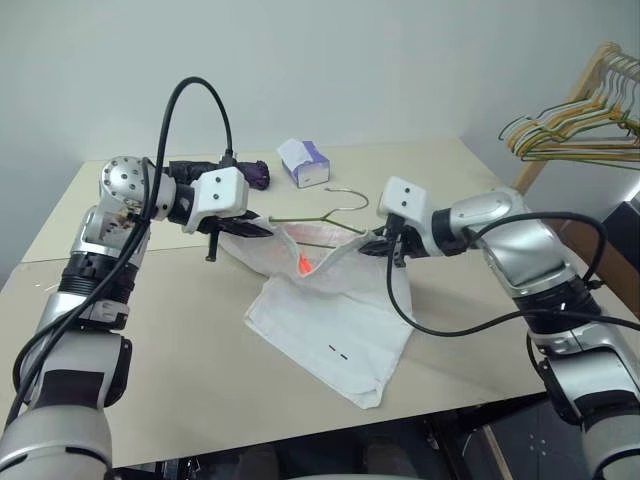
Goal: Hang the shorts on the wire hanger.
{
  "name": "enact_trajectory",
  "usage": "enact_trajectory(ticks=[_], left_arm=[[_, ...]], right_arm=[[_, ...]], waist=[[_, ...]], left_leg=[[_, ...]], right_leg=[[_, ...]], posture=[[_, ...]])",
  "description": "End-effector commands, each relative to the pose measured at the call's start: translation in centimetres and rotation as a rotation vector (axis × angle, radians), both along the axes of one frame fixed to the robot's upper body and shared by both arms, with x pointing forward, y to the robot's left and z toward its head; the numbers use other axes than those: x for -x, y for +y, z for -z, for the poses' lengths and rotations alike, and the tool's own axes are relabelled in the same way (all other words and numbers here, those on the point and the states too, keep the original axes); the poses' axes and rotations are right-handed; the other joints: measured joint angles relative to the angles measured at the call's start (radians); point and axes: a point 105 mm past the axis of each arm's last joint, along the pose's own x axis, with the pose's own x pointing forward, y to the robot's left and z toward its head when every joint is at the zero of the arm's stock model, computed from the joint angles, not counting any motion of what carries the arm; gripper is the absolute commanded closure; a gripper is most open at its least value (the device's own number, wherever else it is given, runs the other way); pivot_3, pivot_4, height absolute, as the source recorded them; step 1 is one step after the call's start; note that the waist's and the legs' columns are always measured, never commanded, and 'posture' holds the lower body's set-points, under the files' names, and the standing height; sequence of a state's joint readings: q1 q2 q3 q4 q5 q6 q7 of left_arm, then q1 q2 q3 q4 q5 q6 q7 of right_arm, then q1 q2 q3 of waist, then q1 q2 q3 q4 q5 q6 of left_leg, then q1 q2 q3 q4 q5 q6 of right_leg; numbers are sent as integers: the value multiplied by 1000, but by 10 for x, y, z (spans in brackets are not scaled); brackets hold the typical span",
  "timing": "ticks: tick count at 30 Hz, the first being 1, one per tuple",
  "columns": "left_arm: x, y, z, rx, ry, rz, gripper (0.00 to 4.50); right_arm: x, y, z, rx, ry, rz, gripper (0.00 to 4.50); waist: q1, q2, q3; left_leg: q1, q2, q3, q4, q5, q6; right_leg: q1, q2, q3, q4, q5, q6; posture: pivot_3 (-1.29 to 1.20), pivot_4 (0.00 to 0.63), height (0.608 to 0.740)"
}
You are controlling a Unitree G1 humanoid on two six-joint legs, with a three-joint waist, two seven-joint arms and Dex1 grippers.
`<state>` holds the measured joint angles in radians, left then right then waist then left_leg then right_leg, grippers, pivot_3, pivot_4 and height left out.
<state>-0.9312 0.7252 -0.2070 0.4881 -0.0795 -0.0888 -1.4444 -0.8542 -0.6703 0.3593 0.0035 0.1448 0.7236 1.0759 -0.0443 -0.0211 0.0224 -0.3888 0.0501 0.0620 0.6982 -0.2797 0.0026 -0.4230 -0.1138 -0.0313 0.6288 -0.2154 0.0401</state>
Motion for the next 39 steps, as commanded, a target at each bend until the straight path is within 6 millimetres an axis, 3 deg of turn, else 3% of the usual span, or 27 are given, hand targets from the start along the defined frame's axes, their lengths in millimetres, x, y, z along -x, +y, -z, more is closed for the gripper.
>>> enact_trajectory(ticks=[1,3,11,17,22,27,31,35,39], left_arm=[[-3,4,-18,43,-93,-15,4500],[-12,4,-22,101,-94,-65,4500],[-26,5,-26,180,-127,-135,1946],[-31,27,-68,363,-250,-249,0],[-33,34,-71,494,-267,-374,0],[-11,21,-35,472,-167,-312,0],[3,9,-31,531,-111,-284,0],[20,1,-24,507,-84,-218,0],[23,-4,-24,518,-98,-226,0]], right_arm=[[-5,-3,-20,-46,-54,27,4476],[-5,-4,-20,-47,-58,33,4477],[-5,-11,-19,-107,-44,106,4484],[-2,-48,-11,-157,2,304,4496],[10,-93,-11,-200,25,590,4500],[33,-137,-13,-212,57,847,4500],[55,-179,-12,-158,115,1040,4500],[70,-215,-23,-177,131,1191,4500],[74,-259,-39,-238,80,1407,4500]], waist=[[0,0,0],[0,0,0],[1,0,0],[-3,0,0],[-3,0,0],[-11,2,-1],[-16,2,-1],[-30,3,-2],[-55,3,-2]], left_leg=[[0,0,0,0,0,0],[0,0,0,0,0,0],[0,0,0,0,0,0],[0,0,0,0,0,0],[0,0,0,0,0,0],[1,0,0,0,0,0],[0,0,0,1,0,0],[2,0,0,0,0,0],[6,0,3,-1,0,0]], right_leg=[[0,0,0,0,0,0],[0,0,0,0,0,0],[0,0,0,1,0,0],[0,0,-1,0,0,0],[1,0,0,0,0,0],[1,0,0,0,0,0],[1,-1,0,-3,0,0],[1,-1,2,-4,0,0],[4,0,5,-3,0,0]], posture=[[-14,0,740],[-18,0,740],[-42,0,740],[-73,0,740],[-97,0,740],[-127,0,740],[-150,0,740],[-172,0,740],[-171,0,740]])
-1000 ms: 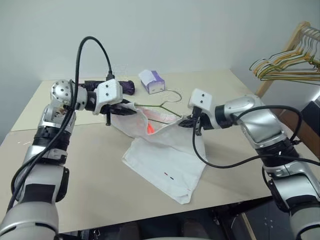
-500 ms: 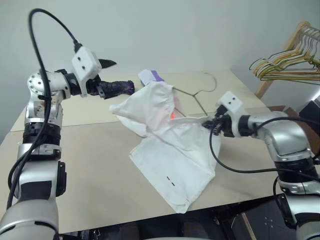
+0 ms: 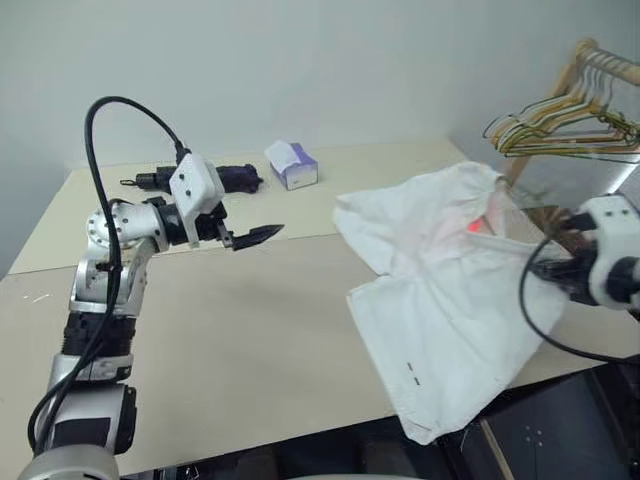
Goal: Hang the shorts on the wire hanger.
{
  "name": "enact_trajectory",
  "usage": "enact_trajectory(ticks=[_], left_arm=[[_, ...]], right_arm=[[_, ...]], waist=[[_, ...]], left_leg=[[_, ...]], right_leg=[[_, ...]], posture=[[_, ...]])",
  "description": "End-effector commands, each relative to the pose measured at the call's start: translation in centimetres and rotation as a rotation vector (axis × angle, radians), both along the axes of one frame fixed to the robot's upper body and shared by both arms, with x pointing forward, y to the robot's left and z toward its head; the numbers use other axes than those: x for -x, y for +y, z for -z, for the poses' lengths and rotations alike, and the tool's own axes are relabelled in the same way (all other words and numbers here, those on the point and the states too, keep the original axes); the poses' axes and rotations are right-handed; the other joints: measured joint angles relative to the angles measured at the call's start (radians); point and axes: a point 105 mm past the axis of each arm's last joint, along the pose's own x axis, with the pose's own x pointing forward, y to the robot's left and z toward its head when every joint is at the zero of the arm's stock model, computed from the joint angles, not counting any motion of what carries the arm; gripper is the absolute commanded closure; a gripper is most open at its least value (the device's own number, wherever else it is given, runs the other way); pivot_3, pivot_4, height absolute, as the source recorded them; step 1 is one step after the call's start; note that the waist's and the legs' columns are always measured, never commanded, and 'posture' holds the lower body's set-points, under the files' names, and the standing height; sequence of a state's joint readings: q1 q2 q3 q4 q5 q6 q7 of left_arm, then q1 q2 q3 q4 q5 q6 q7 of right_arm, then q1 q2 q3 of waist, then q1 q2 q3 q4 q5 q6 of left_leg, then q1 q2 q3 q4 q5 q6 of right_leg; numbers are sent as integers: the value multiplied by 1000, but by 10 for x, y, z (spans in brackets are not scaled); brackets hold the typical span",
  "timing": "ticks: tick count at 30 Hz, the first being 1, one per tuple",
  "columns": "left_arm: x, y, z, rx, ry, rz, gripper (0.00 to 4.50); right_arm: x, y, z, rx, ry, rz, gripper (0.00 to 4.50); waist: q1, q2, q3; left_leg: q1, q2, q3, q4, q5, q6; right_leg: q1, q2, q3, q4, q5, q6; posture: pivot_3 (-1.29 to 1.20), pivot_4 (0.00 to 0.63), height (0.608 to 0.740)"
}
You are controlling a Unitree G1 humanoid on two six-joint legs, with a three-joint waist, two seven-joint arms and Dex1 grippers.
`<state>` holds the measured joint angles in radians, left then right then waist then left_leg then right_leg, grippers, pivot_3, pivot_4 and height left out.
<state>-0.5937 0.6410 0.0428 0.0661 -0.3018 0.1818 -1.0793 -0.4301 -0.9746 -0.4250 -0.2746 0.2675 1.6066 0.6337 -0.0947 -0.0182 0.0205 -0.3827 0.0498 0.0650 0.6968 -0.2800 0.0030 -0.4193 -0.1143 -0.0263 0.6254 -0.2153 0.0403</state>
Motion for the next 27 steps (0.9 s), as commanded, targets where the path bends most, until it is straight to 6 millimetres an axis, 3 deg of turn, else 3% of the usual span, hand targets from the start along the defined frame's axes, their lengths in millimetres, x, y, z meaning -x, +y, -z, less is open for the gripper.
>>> enact_trajectory(ticks=[1,6,14,17,22,27], left_arm=[[3,-4,-14,11,-52,-2,0],[5,-7,-8,-23,-51,3,0],[20,-12,-12,12,-59,66,0],[22,-12,-11,18,-60,69,0],[31,-15,-15,51,-80,107,0],[37,-15,-17,66,-101,129,0]], right_arm=[[2,-41,-28,-1,-105,224,4500],[-2,-84,-38,11,-152,510,4500],[-8,-130,-62,-33,-296,842,4500],[-15,-141,-64,-78,-333,884,4500],[-9,-163,-66,-135,-379,989,4500],[-7,-168,-57,-221,-364,1031,4500]], waist=[[-9,0,0],[-36,1,-1],[-63,3,0],[-67,4,0],[-72,6,1],[-73,9,3]], left_leg=[[1,0,0,0,0,0],[3,-1,3,-1,-1,1],[4,-1,5,-2,-1,2],[5,-2,6,-3,-1,2],[5,-2,6,-4,-1,2],[6,-3,7,-4,-1,3]], right_leg=[[1,0,1,0,0,0],[0,0,8,0,0,1],[-1,0,12,0,0,2],[-1,1,14,0,0,3],[0,1,16,-1,0,3],[0,1,18,-2,0,4]], posture=[[-169,0,740],[-169,0,740],[-155,0,740],[-143,0,740],[-132,0,740],[-132,0,740]])
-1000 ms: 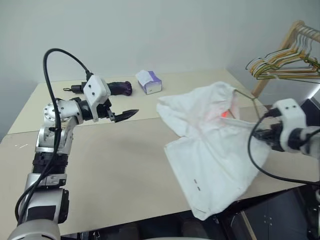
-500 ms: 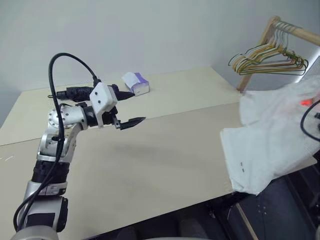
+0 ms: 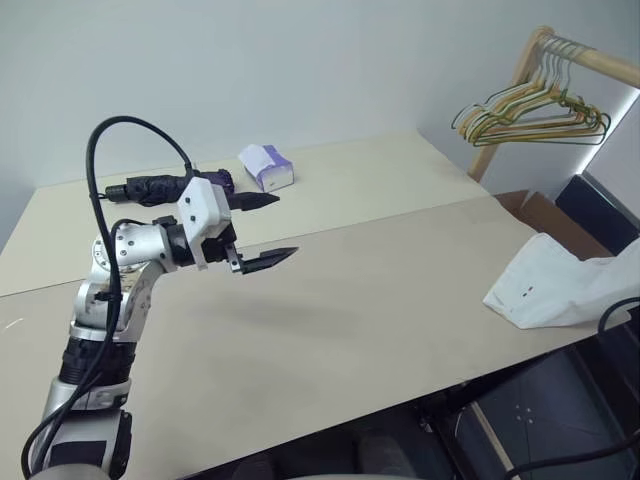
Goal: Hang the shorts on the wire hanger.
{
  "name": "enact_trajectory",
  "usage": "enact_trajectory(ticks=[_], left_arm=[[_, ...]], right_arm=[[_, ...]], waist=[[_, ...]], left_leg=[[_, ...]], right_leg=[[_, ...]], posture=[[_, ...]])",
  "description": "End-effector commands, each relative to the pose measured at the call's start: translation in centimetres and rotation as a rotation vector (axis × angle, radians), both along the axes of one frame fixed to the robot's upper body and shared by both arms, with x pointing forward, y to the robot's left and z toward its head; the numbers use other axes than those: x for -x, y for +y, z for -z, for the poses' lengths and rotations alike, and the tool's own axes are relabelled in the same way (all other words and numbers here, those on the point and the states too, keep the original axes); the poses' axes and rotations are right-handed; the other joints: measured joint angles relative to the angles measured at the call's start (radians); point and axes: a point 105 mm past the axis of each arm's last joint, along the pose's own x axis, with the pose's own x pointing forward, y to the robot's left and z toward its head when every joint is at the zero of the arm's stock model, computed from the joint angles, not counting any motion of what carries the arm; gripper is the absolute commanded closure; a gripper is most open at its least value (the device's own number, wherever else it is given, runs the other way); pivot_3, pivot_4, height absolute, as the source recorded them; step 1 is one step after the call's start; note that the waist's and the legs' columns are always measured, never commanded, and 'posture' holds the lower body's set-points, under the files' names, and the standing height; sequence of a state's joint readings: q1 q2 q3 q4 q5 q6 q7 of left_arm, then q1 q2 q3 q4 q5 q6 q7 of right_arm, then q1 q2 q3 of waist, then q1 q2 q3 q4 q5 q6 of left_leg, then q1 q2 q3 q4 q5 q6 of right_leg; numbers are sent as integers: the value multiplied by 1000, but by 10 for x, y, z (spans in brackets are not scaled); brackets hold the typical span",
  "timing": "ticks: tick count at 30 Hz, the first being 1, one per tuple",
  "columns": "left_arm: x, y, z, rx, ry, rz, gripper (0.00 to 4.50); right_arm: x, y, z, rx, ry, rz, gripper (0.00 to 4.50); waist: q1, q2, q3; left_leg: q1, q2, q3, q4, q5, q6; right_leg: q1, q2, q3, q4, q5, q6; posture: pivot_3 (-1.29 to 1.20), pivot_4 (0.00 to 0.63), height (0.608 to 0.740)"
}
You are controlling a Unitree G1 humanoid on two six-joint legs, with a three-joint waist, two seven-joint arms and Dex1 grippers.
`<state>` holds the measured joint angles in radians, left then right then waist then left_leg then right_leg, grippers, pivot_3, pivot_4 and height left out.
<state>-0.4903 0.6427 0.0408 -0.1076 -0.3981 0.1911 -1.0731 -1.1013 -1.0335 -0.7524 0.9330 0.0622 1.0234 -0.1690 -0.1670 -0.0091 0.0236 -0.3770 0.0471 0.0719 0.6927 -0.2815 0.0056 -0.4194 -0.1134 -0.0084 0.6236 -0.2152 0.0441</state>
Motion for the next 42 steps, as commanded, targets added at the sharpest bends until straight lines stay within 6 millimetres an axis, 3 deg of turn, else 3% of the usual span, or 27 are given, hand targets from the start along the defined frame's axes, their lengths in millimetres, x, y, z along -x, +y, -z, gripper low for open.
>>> enact_trajectory(ticks=[1,7,13,20,26,32,35,40,42], left_arm=[[8,1,-17,33,-79,27,0],[13,-3,-17,41,-94,66,0],[24,-5,-34,170,-152,156,0],[33,-4,-49,306,-160,223,0],[33,-5,-42,281,-151,224,0],[34,-4,-44,308,-149,228,0],[34,-4,-43,302,-146,228,0],[33,-4,-44,300,-149,226,0],[33,-3,-45,305,-150,228,0]], right_arm=[[4,-9,-18,2,-97,48,4500],[7,-11,-6,-65,-105,68,4500],[11,-13,3,-67,-62,87,4500],[7,-9,6,-33,-3,60,2217],[8,-10,6,-9,20,76,71],[14,-16,-7,115,73,145,29],[21,-20,-31,343,126,234,29],[19,2,-58,602,157,269,29],[23,14,-80,802,196,324,29]], waist=[[-1,0,0],[-10,0,0],[-11,0,0],[-11,0,0],[-12,0,0],[-15,0,0],[-15,0,0],[-16,2,-1],[-15,2,-1]], left_leg=[[1,0,0,0,0,0],[6,-1,3,-2,0,0],[8,-4,3,-2,-2,3],[9,-6,1,-3,-2,4],[9,-6,2,-4,-2,4],[9,-6,3,-4,-2,4],[9,-6,3,-4,-2,4],[9,-6,1,-5,-2,4],[9,-6,0,-5,-2,4]], right_leg=[[1,0,0,0,0,0],[4,1,6,0,-1,1],[10,5,18,-4,-3,5],[16,16,36,-14,-1,9],[16,22,47,-13,-1,9],[17,23,51,-13,-2,10],[17,23,52,-13,-2,10],[16,23,54,-12,-2,12],[16,23,54,-11,-2,12]], posture=[[-132,0,740],[-137,0,740],[-136,0,740],[-133,0,740],[-131,0,740],[-133,0,740],[-133,0,740],[-135,0,740],[-135,0,740]])
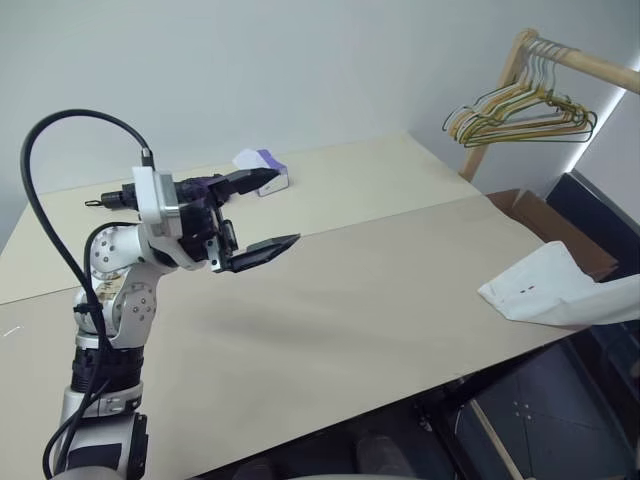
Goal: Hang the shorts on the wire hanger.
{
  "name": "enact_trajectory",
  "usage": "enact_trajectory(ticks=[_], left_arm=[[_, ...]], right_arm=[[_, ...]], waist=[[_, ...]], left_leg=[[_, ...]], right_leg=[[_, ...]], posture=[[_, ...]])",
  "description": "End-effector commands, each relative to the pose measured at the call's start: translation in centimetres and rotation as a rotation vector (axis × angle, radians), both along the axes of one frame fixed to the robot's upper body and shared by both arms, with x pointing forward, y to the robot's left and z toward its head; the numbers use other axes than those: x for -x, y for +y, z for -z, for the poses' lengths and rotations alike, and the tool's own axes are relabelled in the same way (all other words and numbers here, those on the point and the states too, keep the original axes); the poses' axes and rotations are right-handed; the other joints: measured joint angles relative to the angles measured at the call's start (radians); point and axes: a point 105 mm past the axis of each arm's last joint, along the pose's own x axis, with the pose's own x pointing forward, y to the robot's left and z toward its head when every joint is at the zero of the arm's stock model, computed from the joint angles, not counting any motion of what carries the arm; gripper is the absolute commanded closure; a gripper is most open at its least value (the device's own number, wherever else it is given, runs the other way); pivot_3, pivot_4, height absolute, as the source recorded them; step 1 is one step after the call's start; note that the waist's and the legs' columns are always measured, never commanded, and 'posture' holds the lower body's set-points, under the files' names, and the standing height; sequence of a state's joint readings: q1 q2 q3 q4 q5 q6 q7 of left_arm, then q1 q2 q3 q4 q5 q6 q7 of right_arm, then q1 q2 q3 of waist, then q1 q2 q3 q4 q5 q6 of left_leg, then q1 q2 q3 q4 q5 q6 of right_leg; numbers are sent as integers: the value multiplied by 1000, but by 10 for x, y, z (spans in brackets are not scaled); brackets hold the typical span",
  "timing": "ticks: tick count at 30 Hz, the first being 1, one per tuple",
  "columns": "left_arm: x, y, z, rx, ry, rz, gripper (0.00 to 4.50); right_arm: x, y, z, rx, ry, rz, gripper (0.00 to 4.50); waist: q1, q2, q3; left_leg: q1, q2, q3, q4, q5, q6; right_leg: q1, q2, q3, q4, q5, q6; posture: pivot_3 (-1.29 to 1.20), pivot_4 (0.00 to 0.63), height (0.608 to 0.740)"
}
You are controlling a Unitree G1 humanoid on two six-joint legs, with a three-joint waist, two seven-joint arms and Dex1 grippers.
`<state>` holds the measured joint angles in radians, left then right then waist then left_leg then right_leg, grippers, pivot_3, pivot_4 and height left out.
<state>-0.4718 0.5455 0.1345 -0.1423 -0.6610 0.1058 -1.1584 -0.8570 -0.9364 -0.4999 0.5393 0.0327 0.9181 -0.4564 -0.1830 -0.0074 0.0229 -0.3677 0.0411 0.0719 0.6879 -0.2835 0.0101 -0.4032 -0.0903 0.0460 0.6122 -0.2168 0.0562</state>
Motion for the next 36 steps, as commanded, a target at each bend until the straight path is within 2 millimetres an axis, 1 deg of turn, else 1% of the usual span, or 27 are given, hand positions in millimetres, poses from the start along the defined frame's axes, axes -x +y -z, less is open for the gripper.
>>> enact_trajectory(ticks=[1,3,6,7,8,9,10,11,13,14,16,17,19,21,23,25,28,30,32,36], left_arm=[[4,2,-11,15,-50,1,0],[4,3,-12,26,-49,9,0],[0,5,-10,14,-31,-9,0],[-3,6,-9,8,-22,-23,0],[-6,9,-4,-11,-10,-53,0],[-8,12,-2,-24,-4,-73,0],[-11,16,2,-41,3,-112,0],[-14,20,5,-56,11,-152,0],[-19,27,8,-68,25,-225,0],[-23,32,10,-75,41,-267,0],[-28,40,14,-90,75,-329,0],[-29,42,15,-95,87,-346,0],[-29,50,20,-106,90,-399,0],[-26,56,25,-126,102,-432,0],[-24,60,32,-134,127,-462,0],[-21,63,41,-136,155,-484,0],[-16,65,56,-155,196,-498,0],[-15,67,71,-217,245,-520,0],[-13,67,81,-247,267,-530,0],[-13,67,84,-247,276,-543,0]], right_arm=[[8,22,-57,351,14,63,29],[2,41,-74,502,39,36,29],[-19,78,-93,699,34,-77,29],[-25,88,-96,741,29,-118,29],[-38,109,-100,826,55,-199,29],[-46,123,-102,882,76,-253,29],[-57,143,-102,952,98,-341,29],[-66,162,-100,1008,117,-428,29],[-82,198,-90,1090,150,-610,29],[-89,216,-82,1132,174,-702,29],[-98,246,-65,1176,201,-864,29],[-100,254,-59,1184,205,-919,29],[-105,274,-36,1201,255,-1047,29],[-109,285,-12,1172,305,-1154,29],[-113,288,10,1153,364,-1216,29],[-116,292,38,1127,454,-1307,29],[-116,300,70,1090,542,-1429,29],[-114,307,84,1098,579,-1482,29],[-110,312,96,1090,631,-1540,29],[-105,317,107,1090,679,-1596,29]], waist=[[2,1,0],[2,1,0],[0,1,0],[-2,1,0],[-2,1,0],[-2,1,0],[-3,1,0],[-3,1,0],[0,1,0],[1,0,0],[8,-1,1],[15,-2,1],[31,-3,2],[50,-4,2],[72,-5,3],[95,-6,3],[134,-7,3],[153,-7,3],[168,-7,3],[195,-9,3]], left_leg=[[0,0,0,0,0,0],[0,0,-1,0,0,0],[0,0,-1,0,0,0],[0,0,-1,0,0,0],[1,0,-1,0,0,0],[1,0,-1,0,0,0],[2,0,-2,0,0,0],[6,-1,-3,0,0,0],[7,-1,-3,0,0,0],[7,-1,-4,0,0,0],[6,-1,-5,-1,0,1],[5,-1,-5,-1,0,1],[4,-1,-7,-1,0,1],[4,-2,-7,-1,0,1],[3,-2,-6,-2,0,1],[2,-3,-6,-2,0,1],[1,-3,-2,-2,0,1],[1,-3,-2,-2,0,1],[1,-3,-2,-2,0,1],[0,-3,-2,-1,0,0]], right_leg=[[0,0,0,0,0,0],[0,0,0,0,0,1],[0,0,0,0,0,1],[0,0,0,0,0,1],[0,0,0,0,0,1],[0,0,0,0,-1,2],[0,1,0,0,-1,3],[0,1,0,0,-1,3],[0,1,1,0,-1,3],[0,1,1,0,-1,2],[0,1,-1,0,-1,2],[-1,1,-1,0,0,0],[-1,1,-3,-1,0,0],[-1,0,-3,-1,0,0],[-2,0,-3,-1,0,0],[-3,0,-4,-1,0,0],[-3,-1,-6,-1,0,0],[-3,-1,-6,-1,0,-1],[-3,0,-7,-1,0,-1],[-4,-1,-9,-1,0,-2]], posture=[[-137,0,740],[-136,0,740],[-127,0,740],[-127,0,740],[-117,0,740],[-112,0,740],[-110,0,740],[-95,0,740],[-93,0,740],[-73,0,740],[-42,0,740],[-34,0,740],[-11,0,740],[33,0,740],[52,0,740],[73,0,740],[92,0,740],[92,0,740],[108,0,740],[115,0,740]])
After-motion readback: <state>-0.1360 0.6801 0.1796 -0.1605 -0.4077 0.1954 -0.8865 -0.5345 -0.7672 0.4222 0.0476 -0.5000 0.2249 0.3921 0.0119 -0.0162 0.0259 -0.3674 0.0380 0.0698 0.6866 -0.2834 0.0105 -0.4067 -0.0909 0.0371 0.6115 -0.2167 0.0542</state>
